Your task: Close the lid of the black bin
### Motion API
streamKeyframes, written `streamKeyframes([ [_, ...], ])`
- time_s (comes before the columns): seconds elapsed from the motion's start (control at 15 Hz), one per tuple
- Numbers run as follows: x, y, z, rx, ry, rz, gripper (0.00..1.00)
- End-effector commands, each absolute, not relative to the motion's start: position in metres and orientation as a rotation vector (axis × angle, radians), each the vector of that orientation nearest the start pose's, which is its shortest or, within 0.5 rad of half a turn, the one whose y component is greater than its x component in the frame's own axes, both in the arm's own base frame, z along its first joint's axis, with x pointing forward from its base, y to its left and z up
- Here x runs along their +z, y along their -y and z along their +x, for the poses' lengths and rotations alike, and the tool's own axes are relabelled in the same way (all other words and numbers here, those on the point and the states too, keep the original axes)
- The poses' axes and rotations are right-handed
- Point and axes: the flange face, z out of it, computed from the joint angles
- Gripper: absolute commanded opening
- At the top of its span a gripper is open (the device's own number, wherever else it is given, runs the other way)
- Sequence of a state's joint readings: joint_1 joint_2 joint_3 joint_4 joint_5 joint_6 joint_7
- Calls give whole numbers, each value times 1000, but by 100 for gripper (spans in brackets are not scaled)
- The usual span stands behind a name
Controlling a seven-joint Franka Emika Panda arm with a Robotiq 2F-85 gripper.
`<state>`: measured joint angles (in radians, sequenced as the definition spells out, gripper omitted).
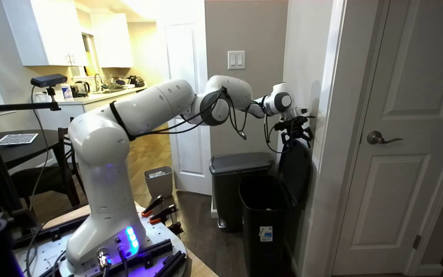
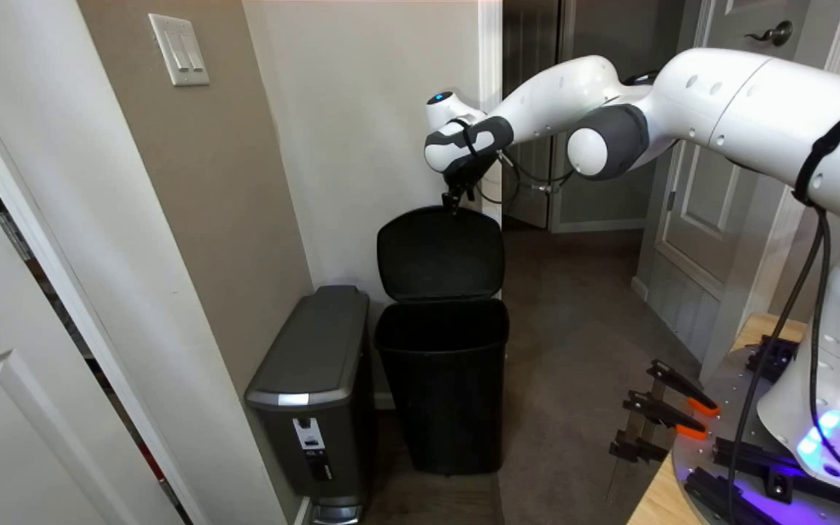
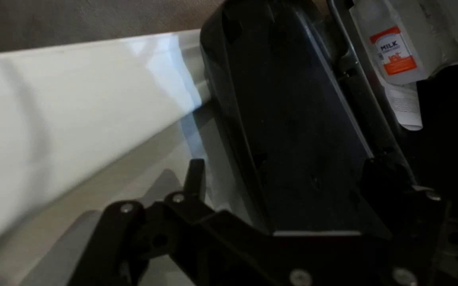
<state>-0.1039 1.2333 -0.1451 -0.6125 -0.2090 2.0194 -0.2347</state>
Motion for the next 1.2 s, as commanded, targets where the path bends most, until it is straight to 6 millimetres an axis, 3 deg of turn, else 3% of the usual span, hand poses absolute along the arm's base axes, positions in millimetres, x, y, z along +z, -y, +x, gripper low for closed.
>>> streamKeyframes([
  [0.0, 237, 151, 818, -324, 375, -3488, 100],
  [0.47, 213, 136, 821, -361, 436, -3410, 100],
  [1.13, 228, 86, 817, -287, 308, -2938, 100],
])
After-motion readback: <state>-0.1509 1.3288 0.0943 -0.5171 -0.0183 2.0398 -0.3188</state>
